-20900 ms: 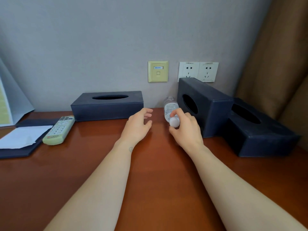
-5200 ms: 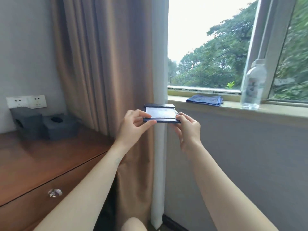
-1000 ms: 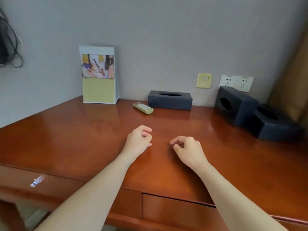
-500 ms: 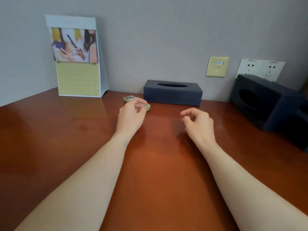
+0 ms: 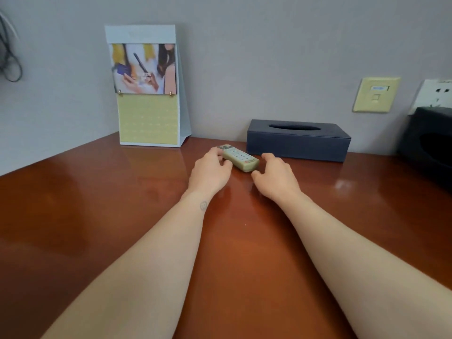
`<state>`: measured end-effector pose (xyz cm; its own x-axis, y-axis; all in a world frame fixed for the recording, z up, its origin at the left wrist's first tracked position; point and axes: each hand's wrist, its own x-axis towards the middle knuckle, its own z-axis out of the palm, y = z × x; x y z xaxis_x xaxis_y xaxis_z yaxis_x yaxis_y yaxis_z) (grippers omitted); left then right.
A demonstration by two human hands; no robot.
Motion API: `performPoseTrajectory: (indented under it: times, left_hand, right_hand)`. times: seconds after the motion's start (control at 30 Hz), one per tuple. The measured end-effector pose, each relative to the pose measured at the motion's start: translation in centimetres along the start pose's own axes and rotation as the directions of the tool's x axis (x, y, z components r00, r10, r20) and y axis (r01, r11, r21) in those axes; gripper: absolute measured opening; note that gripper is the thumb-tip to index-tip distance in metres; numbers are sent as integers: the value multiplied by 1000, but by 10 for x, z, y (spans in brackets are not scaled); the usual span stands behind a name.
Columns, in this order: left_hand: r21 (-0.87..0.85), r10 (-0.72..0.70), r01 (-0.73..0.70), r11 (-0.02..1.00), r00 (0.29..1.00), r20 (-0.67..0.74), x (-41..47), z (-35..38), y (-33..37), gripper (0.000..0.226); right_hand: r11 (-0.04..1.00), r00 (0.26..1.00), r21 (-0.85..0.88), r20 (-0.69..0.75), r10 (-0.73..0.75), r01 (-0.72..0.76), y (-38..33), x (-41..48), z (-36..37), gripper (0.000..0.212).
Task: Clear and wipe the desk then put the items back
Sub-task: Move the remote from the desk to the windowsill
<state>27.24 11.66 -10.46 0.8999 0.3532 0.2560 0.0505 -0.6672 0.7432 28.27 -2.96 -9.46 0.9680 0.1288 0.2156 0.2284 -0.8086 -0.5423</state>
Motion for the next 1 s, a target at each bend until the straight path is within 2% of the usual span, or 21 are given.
performPoseTrajectory:
  times: [0.07,0.17,0.3,0.5,0.73,1.0]
  left_hand:
    - [132,31,-46,990,993,114,5,4,0,50]
    - [226,58,-106,968,976,209,7,6,-1,57]
    - [129,107,-138,982,970,219,1,4,-4,63]
    - [66,168,-185,981,965,200,-22,0,2,66]
    - [-19,205,-205,979,958,202,-75,-3,25,61]
    - [-144,221,-193,971,949,223,-163,-10,63,58]
  right_hand:
    - [998,998,-58,62,13,-10,-1,3,1,57]
    - [1000,998,10,62,-12,11,0,2,0,52]
    - [978,1000,208,-21,-9,13,5,-5,-3,32]
    - [936,995,353,-85,45,-12,18,-25,-14,18]
    - [865,987,499,-109,116,-47,28,-74,-32,30]
    - [743,968,668,-168,186,-27,50,-163,-67,28]
